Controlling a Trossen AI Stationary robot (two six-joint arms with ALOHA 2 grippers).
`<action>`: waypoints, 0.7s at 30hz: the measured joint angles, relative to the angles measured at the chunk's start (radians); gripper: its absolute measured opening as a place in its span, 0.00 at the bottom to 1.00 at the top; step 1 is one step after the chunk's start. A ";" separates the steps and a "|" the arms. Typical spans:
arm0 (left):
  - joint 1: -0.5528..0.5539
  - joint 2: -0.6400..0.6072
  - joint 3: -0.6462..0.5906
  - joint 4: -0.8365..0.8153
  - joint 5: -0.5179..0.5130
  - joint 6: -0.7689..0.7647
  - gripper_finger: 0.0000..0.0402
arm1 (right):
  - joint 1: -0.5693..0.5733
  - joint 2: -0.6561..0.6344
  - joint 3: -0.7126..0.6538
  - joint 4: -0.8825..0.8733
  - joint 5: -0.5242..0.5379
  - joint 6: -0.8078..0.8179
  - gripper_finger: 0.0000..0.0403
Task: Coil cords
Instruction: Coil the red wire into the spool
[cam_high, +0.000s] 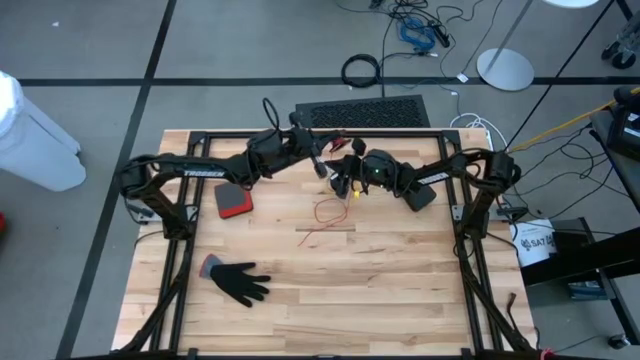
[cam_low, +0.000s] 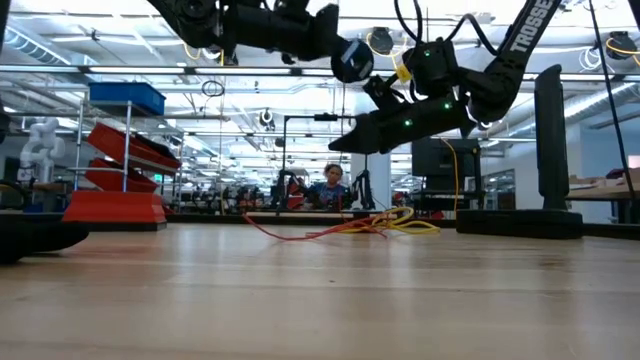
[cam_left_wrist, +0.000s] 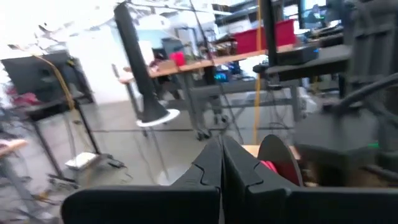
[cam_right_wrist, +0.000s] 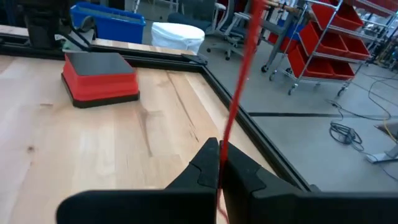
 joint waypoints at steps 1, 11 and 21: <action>0.002 -0.010 0.000 -0.025 0.018 -0.012 0.00 | -0.003 0.000 0.000 -0.002 -0.008 0.000 0.00; 0.034 -0.084 0.000 -0.340 0.164 -0.012 0.00 | -0.036 0.000 -0.001 -0.043 -0.031 0.023 0.00; 0.066 -0.093 0.000 -0.572 0.147 0.140 0.00 | -0.050 0.000 -0.001 -0.060 -0.100 0.102 0.00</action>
